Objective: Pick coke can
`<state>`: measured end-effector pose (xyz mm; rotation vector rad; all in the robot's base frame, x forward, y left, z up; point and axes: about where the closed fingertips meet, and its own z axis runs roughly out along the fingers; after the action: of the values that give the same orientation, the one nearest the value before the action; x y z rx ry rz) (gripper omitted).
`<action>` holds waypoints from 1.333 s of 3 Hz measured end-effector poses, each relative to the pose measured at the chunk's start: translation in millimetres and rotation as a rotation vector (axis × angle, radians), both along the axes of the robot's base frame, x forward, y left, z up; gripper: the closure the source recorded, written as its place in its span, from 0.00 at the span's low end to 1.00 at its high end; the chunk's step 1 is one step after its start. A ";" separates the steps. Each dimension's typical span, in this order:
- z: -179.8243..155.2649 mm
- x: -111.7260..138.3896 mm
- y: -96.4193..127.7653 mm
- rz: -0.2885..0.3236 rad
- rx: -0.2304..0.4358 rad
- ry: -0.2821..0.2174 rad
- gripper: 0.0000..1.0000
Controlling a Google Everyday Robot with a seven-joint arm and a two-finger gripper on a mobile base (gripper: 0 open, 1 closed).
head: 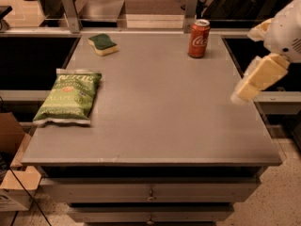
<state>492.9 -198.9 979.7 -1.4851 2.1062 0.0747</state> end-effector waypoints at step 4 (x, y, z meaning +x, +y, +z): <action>-29.7 203.6 -5.3 -0.195 0.287 -0.060 0.00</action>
Offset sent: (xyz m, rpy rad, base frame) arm 0.1568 -0.0059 -0.0161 0.2818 -0.0609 -0.2167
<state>696.6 -204.1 950.0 -1.0982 2.0800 0.2450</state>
